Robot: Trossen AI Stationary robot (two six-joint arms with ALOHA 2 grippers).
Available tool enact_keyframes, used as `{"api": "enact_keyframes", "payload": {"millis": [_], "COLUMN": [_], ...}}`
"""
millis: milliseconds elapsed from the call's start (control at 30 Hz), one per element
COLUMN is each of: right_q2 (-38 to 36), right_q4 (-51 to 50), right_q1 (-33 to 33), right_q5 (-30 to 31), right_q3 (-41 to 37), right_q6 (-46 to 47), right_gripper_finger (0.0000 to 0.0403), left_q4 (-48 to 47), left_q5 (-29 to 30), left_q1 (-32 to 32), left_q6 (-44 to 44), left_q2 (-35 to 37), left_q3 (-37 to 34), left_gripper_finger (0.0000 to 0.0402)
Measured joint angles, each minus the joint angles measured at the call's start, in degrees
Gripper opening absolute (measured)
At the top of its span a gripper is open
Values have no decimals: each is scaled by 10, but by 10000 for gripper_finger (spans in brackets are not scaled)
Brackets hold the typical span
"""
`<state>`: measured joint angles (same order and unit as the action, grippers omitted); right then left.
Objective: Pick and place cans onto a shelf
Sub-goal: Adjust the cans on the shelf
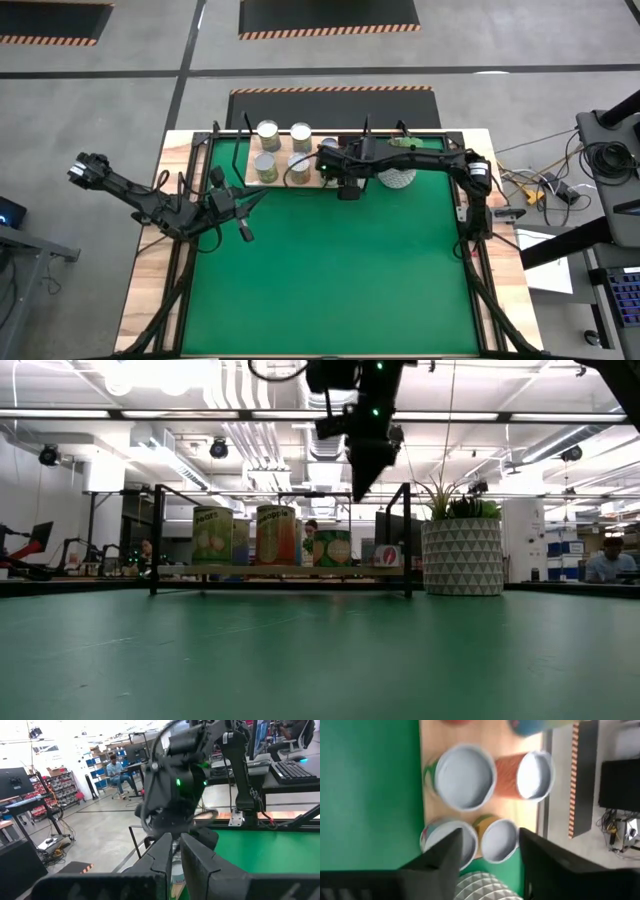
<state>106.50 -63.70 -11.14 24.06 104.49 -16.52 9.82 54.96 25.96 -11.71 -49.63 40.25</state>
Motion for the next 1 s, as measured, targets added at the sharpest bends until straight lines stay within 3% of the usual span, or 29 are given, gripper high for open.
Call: {"api": "enact_keyframes", "payload": {"millis": [167,333,467,667,833,1000], "right_q2": [-20,-86,-163,-298,-401,-476], "right_q4": [-10,8,89,311,465,564], "right_q1": [28,101,170,252,273,269], "right_q5": [3,-1,0,0,-1,1], "right_q3": [41,12,-78,-269,-416,-526], "right_q6": [7,30,54,40,17,1], "right_gripper_finger": [90,19,13,13,13,13], "left_q4": [-1,-4,4,67,63,-31], "left_q5": [0,0,-34,-65,-65,-66], "left_q1": [0,0,0,-1,-19,-62], "left_q6": [16,44,63,67,54,38], "left_q2": [0,-7,-30,-95,-165,-234], "left_q3": [-1,-2,0,26,82,165], "left_gripper_finger": [20,20,20,15,1,0]}}
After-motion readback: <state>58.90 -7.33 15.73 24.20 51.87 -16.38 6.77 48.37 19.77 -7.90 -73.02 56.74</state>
